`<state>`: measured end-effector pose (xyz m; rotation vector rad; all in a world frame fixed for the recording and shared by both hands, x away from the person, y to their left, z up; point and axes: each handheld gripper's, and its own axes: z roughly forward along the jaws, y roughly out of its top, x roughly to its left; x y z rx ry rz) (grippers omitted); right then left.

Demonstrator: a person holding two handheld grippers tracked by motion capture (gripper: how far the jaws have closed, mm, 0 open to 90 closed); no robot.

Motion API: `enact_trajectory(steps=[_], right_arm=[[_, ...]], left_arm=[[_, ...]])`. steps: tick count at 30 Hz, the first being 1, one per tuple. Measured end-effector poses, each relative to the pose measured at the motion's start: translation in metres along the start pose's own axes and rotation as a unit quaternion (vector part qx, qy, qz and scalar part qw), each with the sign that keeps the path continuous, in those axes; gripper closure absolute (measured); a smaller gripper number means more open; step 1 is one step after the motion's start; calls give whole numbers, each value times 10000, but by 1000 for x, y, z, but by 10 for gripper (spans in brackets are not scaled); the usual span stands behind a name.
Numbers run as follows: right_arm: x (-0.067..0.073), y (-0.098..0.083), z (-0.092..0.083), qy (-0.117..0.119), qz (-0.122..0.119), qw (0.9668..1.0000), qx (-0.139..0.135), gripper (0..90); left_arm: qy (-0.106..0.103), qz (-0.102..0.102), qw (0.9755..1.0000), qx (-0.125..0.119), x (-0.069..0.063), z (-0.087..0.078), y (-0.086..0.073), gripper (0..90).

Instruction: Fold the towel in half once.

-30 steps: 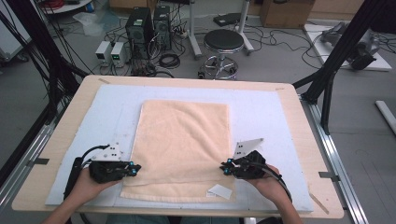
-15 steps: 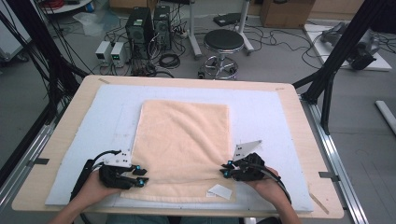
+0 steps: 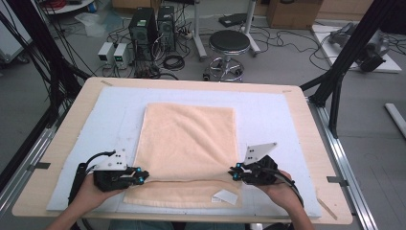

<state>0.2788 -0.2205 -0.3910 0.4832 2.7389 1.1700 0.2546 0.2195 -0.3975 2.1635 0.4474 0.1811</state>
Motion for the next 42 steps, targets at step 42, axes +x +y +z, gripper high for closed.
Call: enact_trajectory(steps=[42], right_arm=[[-60,5,47,-960,745,9926,-24,621]], left_arm=[[567,-672,9948,516,36,28,-24,617]])
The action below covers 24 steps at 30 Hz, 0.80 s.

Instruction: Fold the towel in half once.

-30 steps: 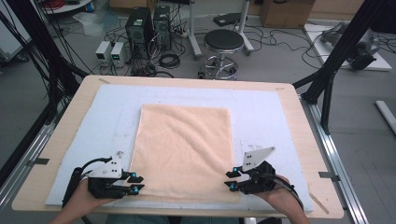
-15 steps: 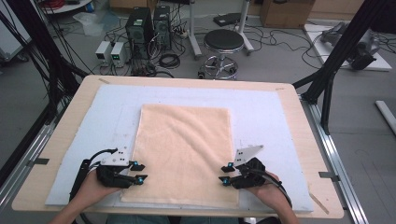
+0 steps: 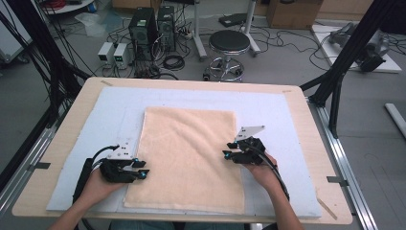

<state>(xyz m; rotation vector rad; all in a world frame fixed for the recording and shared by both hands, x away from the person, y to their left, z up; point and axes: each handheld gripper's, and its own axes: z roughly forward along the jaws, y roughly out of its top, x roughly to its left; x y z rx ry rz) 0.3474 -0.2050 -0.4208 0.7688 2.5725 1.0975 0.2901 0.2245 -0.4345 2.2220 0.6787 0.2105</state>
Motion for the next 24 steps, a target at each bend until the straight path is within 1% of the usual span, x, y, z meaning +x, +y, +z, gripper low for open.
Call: enact_trajectory(steps=[1,4,6,7,8,9,11,12,13,15,16,17,18,19,20,21,22,24], right_arm=[[-1,0,4,-7,1,10000,47,621],[-5,-4,12,3,46,9997,250,619],[-7,-6,11,4,90,9996,277,618],[-7,-7,10,-13,48,9996,295,618],[-8,-8,9,-36,12,9996,280,618],[-8,-10,8,-42,42,9996,293,618],[-10,-13,6,-46,30,9997,258,614],[-10,-14,5,-43,55,9997,250,612],[-11,-15,4,-49,89,9997,239,611],[-11,-16,2,-63,124,9996,250,594],[-10,-15,0,-91,40,9997,230,590],[-9,-14,0,-84,0,9998,205,585],[-7,-12,-1,-57,-44,9999,111,585],[-6,-11,-3,-104,-38,9999,51,585],[-6,-9,-2,-128,-70,9999,-17,585],[-7,-7,-1,-119,-38,9999,-28,586],[-8,-5,1,-167,4,9999,-15,587],[-11,2,7,-221,6,9998,24,588]], left_arm=[[2,3,10000,17,1,-1,-1,618],[-27,-101,9999,-49,3,-5,-6,622],[-30,-130,9999,-77,3,-6,-8,623],[-29,-136,9999,-93,3,-6,-8,623],[-16,-111,9999,-87,2,-6,-8,623],[-7,-90,9999,-83,2,-6,-8,622],[5,-85,9999,-76,2,-7,-9,622],[-6,-77,9999,-89,2,-8,-10,623],[-13,-114,9999,-118,2,-8,-10,623],[-35,-116,9999,-87,4,-9,-10,622],[-37,-133,9999,-96,4,-8,-9,622],[-9,-75,9999,-72,4,-9,-9,621],[51,-30,10000,-79,3,-9,-8,616],[90,-2,9999,-80,2,-9,-7,604],[117,-28,9999,-95,2,-9,-7,597],[127,-8,9999,-90,3,-8,-7,592],[151,-36,9998,-104,3,-8,-7,591],[145,-27,9999,-85,4,-9,-7,589]])
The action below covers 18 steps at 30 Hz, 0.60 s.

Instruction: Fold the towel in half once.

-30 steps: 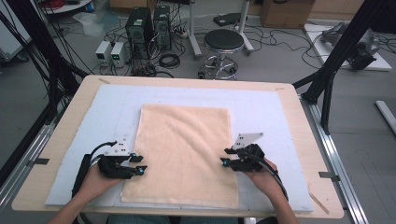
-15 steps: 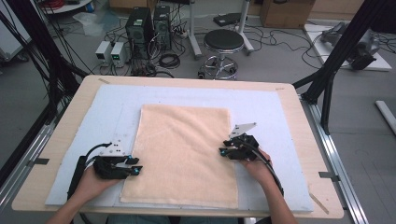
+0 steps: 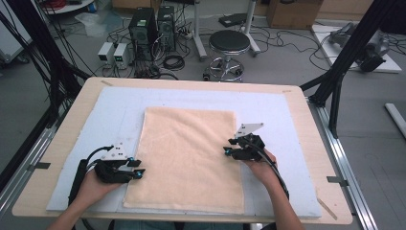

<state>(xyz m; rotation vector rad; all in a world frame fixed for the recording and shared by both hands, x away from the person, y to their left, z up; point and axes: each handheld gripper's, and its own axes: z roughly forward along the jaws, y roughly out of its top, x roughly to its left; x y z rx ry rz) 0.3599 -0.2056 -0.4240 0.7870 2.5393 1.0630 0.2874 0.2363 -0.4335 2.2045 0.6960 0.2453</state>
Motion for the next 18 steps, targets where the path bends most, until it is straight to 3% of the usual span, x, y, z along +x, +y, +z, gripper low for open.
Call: enact_trajectory(steps=[4,8,10,15,18], right_arm=[[-4,11,12,38,5,10000,43,588],[-12,8,20,13,61,9997,253,585],[-18,4,20,120,245,9994,197,584],[-19,2,13,66,227,9995,215,551],[-18,4,7,87,249,9996,31,505]], left_arm=[[-12,-47,10000,13,1,1,-2,585],[-111,-182,9997,-68,4,1,-5,581],[-109,-163,9998,-64,4,1,-6,581],[-132,-156,9997,-92,4,1,-5,562],[-122,-216,9996,-131,5,0,-3,513]])
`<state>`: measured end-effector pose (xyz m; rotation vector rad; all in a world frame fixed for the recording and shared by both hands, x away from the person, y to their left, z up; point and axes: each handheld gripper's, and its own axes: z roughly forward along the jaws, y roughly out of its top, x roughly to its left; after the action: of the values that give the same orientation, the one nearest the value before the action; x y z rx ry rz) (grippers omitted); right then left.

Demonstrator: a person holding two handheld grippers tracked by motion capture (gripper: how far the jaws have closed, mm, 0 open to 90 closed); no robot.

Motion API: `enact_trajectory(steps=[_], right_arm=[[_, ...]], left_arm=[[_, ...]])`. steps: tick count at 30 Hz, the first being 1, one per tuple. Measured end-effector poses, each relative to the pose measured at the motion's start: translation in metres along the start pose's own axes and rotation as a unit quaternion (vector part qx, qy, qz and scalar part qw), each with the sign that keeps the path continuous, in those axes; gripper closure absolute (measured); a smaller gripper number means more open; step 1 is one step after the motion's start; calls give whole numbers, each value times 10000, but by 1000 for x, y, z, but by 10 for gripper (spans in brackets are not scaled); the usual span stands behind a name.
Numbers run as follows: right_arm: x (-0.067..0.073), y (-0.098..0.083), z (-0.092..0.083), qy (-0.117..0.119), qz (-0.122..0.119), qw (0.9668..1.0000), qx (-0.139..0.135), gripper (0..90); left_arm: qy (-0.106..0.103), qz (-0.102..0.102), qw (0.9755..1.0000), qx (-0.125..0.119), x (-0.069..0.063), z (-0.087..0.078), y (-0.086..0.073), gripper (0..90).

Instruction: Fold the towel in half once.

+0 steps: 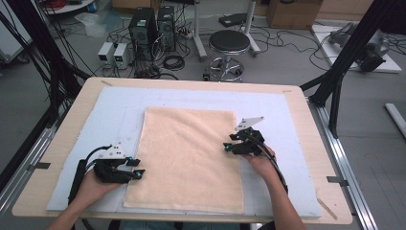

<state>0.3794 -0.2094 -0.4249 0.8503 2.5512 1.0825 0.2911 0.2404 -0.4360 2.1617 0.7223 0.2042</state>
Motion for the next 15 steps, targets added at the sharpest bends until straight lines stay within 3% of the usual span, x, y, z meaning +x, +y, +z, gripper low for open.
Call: enact_trajectory(steps=[7,11,15], right_arm=[[1,9,-13,-44,68,9996,-270,374],[0,15,-20,-142,106,9993,-315,300],[-2,23,-28,-198,128,9991,-363,264]], left_arm=[[154,-270,9992,-235,9,-3,10,374],[357,-485,9975,-382,15,-3,19,236],[520,-581,9963,-362,24,-1,28,133]])
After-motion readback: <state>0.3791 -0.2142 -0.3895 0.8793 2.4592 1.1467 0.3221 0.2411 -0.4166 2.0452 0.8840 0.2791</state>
